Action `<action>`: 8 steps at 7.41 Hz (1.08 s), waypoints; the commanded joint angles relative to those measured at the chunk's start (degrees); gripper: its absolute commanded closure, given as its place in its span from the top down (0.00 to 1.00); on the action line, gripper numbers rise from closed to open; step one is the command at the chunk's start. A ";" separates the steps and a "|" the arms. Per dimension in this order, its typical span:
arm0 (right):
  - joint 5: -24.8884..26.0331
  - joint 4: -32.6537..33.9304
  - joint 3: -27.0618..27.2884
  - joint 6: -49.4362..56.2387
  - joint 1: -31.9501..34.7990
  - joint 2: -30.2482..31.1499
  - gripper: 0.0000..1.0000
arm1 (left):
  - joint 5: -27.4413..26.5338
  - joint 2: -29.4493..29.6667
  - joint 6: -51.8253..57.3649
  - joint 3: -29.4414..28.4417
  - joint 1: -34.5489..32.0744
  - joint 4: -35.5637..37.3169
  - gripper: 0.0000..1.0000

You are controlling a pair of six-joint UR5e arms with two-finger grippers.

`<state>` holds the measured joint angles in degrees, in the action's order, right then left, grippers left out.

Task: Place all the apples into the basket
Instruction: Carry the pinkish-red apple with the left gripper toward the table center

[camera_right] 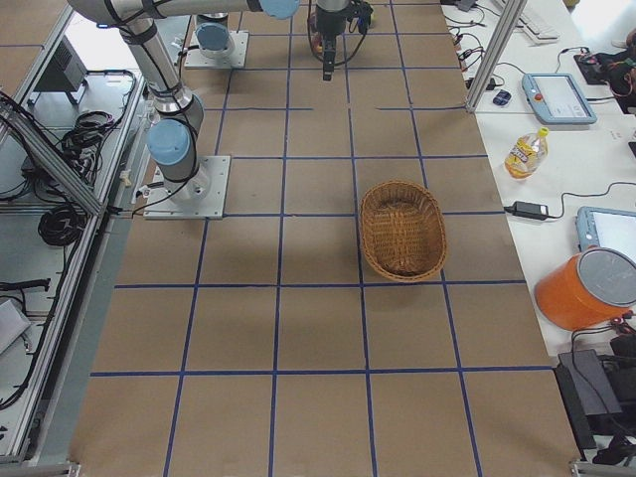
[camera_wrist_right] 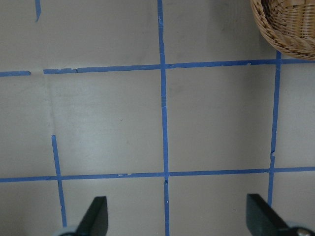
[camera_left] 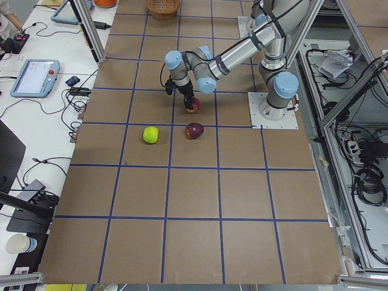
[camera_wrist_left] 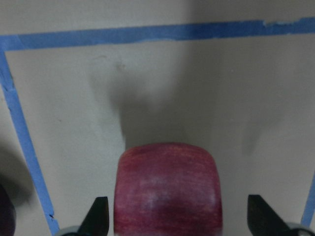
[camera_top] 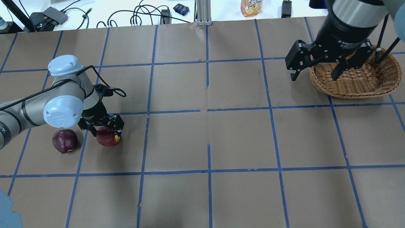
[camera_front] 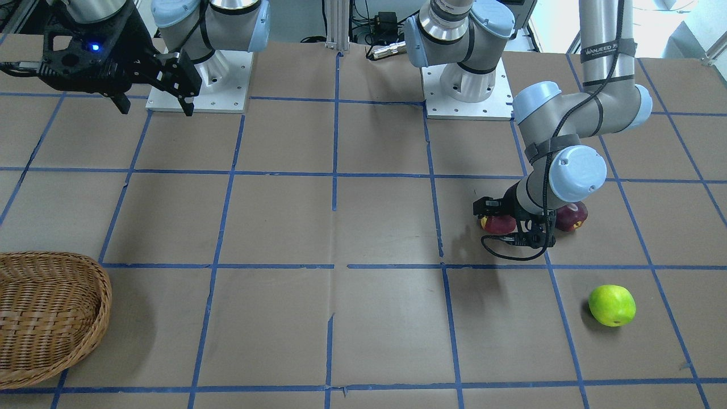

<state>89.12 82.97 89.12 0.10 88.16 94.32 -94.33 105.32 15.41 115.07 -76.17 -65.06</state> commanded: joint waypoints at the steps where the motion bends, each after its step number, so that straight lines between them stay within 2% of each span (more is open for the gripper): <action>1: 0.00 0.00 0.00 0.07 0.00 -0.01 1.00 | 0.28 -0.20 1.02 -0.02 0.41 1.43 0.03; 3: 0.00 -0.52 0.00 0.25 0.00 -0.19 1.00 | 2.46 -2.57 -1.51 -2.38 -1.60 -1.98 0.00; 4: 0.00 -0.88 0.00 0.25 0.00 -0.36 1.00 | 9.79 -3.18 -8.66 -4.48 -4.22 -3.91 0.00; 5: 0.00 -0.79 0.00 0.16 0.00 -0.45 1.00 | 12.74 -2.84 -17.70 -6.41 -10.51 -4.80 0.00; 7: 0.00 -0.79 0.52 0.16 0.00 -0.45 1.00 | 13.12 -1.80 -35.01 -9.49 -25.36 -1.58 0.00; 8: 0.09 -0.53 1.75 0.16 0.00 -0.37 1.00 | 13.38 -0.30 -38.06 -12.21 -29.60 -0.17 0.00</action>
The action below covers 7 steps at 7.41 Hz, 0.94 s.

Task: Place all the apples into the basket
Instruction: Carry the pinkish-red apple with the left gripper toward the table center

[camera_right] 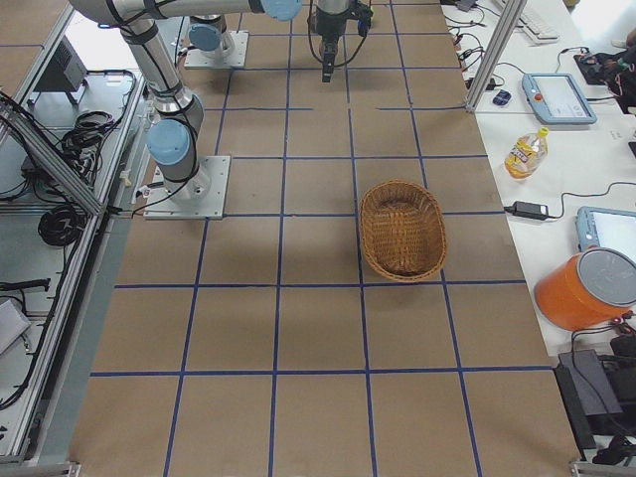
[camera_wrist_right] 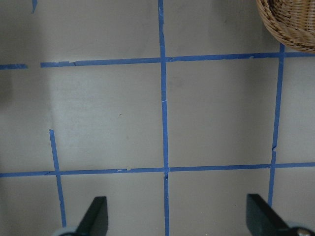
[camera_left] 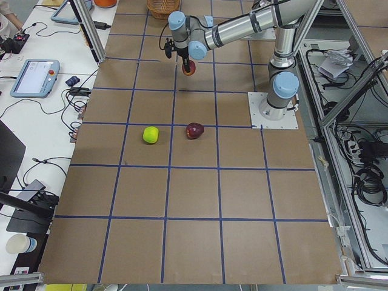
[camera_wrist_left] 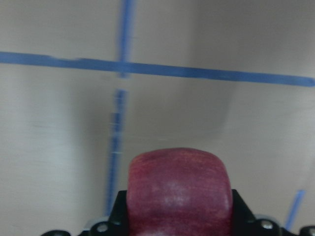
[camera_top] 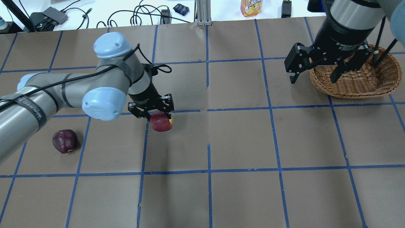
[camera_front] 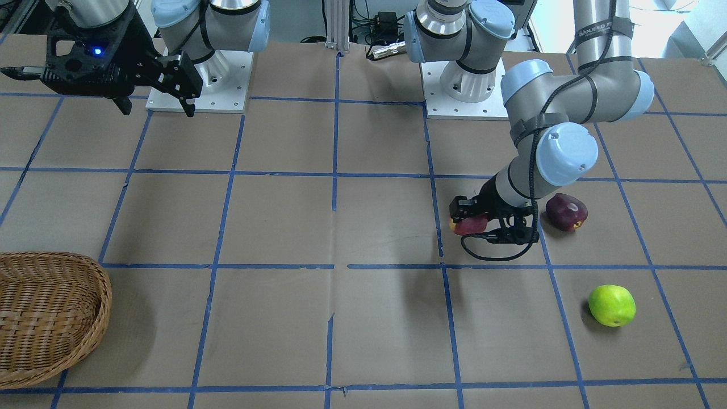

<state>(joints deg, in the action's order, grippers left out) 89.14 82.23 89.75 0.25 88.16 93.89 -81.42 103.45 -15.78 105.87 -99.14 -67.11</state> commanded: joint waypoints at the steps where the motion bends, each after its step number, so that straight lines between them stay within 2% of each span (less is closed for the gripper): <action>1: -0.02 0.65 1.82 -0.07 0.00 0.06 1.00 | 0.30 2.71 -7.33 -4.17 -10.07 2.59 0.00; 2: -0.02 1.69 1.83 -0.94 0.00 -0.03 1.00 | 0.12 4.37 -7.60 -4.27 -13.15 6.95 0.00; 4: -0.02 1.71 1.83 -0.34 0.00 -0.03 1.00 | -0.05 8.06 -7.60 -3.83 -15.29 14.07 0.00; 5: 0.07 1.53 1.83 0.01 0.00 -0.03 1.00 | -0.23 9.65 -6.99 -3.92 -15.82 16.37 0.13; 6: -0.02 1.88 1.83 -0.24 -0.17 -0.11 1.00 | -0.58 10.36 -7.07 -4.09 -15.82 17.79 0.75; 7: -0.02 1.79 2.00 -0.33 -0.18 -0.12 1.00 | -0.84 10.19 -7.25 -4.35 -15.82 17.80 1.00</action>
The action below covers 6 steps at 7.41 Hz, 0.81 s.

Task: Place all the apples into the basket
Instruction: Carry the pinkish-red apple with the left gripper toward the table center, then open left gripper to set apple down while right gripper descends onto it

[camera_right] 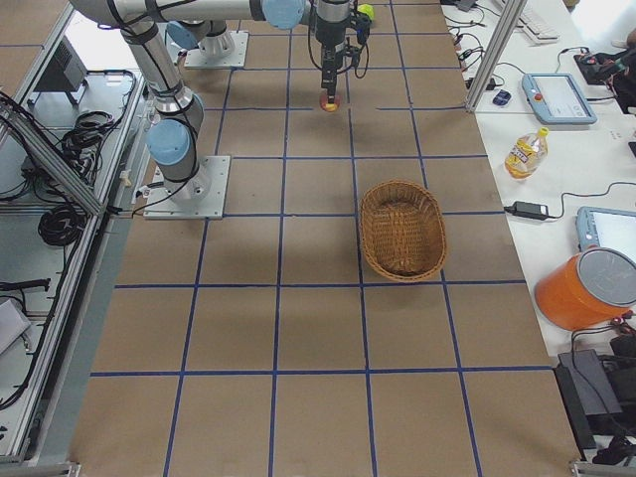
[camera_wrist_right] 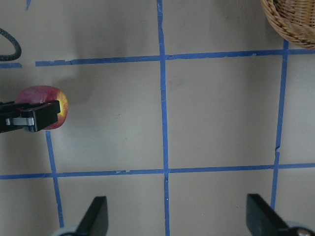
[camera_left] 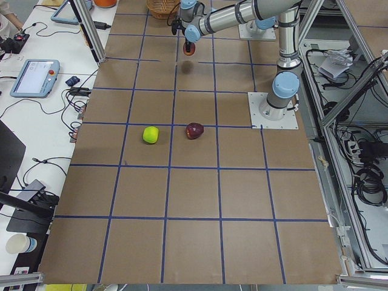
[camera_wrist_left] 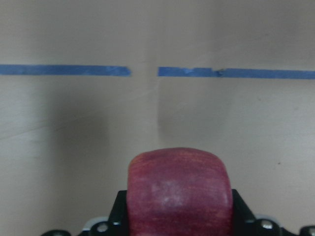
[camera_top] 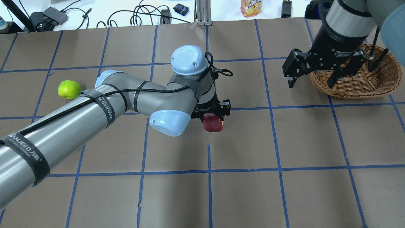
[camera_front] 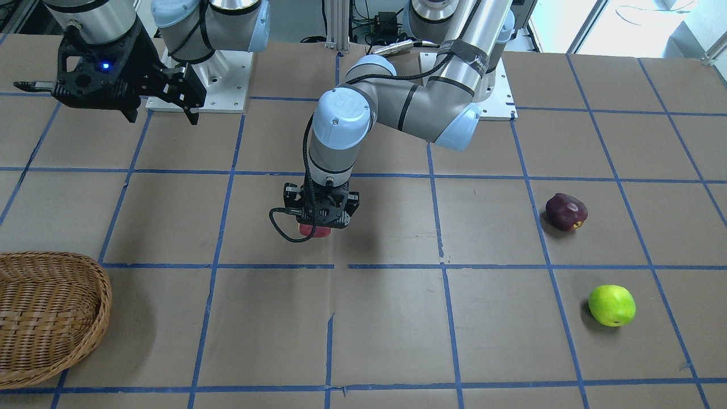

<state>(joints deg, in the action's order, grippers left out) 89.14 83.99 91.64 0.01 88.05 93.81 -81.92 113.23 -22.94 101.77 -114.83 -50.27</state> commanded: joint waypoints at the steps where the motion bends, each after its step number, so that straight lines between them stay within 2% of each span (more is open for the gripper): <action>1: -0.02 -0.05 0.99 0.34 -0.07 0.06 1.00 | -0.52 -1.41 1.22 -0.52 1.00 0.18 1.00; 2: -0.54 -0.05 1.09 0.26 -0.07 0.06 1.00 | -3.39 -3.08 5.93 -0.35 4.32 -2.26 1.00; 3: -0.03 -0.14 1.35 0.26 -0.07 -0.03 1.00 | -6.55 -6.75 11.98 -0.26 8.96 -10.12 1.00; 4: -0.54 0.12 2.22 -0.79 -0.07 -0.55 1.00 | -12.33 -10.62 19.44 0.35 14.23 -14.46 1.00; 5: -1.16 1.78 3.10 -2.45 0.63 -1.69 1.00 | -15.26 -12.75 25.69 0.79 20.11 -17.12 1.00; 6: -2.47 7.10 3.28 -4.99 1.94 -5.09 1.00 | -14.94 -14.42 34.28 1.41 25.91 -18.88 1.00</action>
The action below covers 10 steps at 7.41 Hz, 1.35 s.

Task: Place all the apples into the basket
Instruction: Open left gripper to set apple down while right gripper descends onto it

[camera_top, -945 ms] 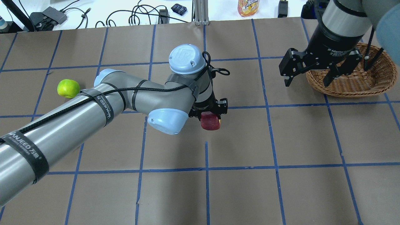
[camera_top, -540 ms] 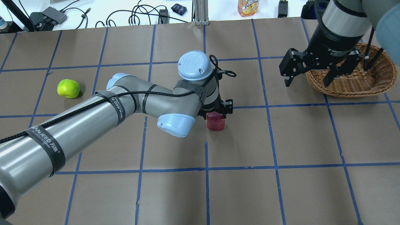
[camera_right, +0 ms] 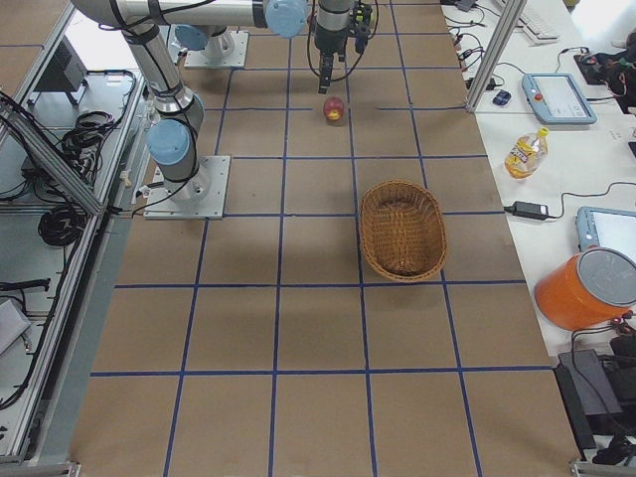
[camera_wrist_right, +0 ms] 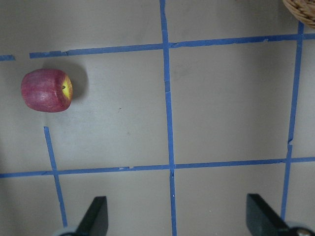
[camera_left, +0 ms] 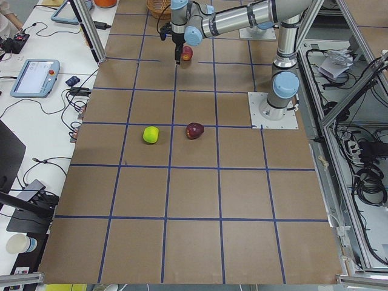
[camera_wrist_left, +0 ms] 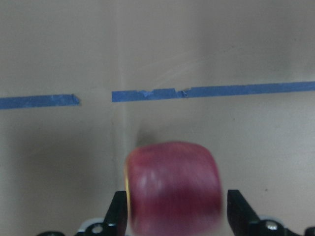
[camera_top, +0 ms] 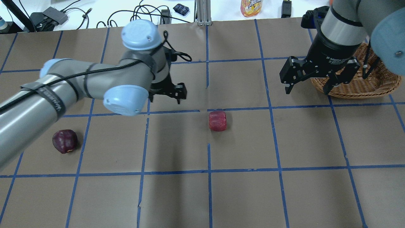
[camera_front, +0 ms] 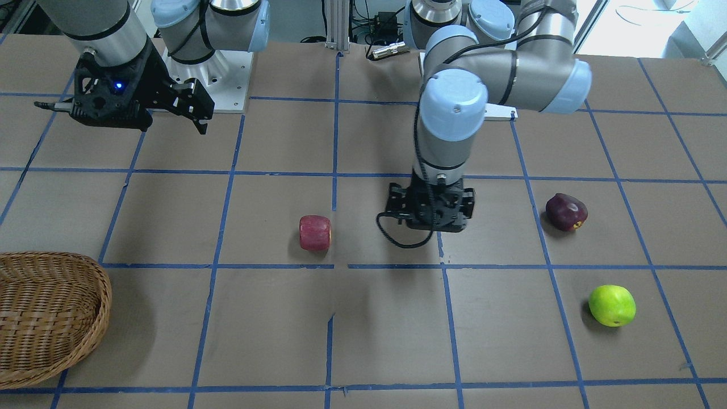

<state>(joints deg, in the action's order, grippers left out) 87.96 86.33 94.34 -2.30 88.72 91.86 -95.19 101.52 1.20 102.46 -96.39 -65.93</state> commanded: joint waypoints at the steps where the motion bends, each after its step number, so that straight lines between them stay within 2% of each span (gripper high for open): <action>1: -2.17 8.29 0.58 -5.85 4.85 -5.88 1.00 | -1.23 -3.78 18.15 2.64 13.62 -3.24 1.00; 2: -2.09 11.37 0.14 -11.88 8.71 -9.56 1.00 | -1.05 -4.14 22.49 4.49 20.91 -2.71 1.00; 4: -2.09 18.32 0.75 -17.63 14.52 -15.20 1.00 | 2.89 -2.22 30.83 5.03 32.88 -2.27 1.00; 5: -2.09 18.43 0.67 -17.74 16.90 -18.01 1.00 | 2.82 -1.25 33.49 5.03 35.80 -1.49 1.00; 6: -2.09 18.52 0.58 -17.66 18.66 -20.73 1.00 | 2.64 0.06 33.26 5.38 36.44 1.04 1.00; 8: -2.18 18.52 0.49 -17.04 19.65 -23.74 1.00 | 2.38 1.22 26.36 7.83 37.24 1.25 1.00; 10: -3.92 22.19 0.31 -16.95 19.65 -26.28 1.00 | 2.20 2.88 26.14 8.37 38.64 2.56 1.00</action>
<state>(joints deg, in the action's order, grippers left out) 85.16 106.37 94.69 -19.34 108.26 67.33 -92.90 103.32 28.05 110.34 -58.67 -63.99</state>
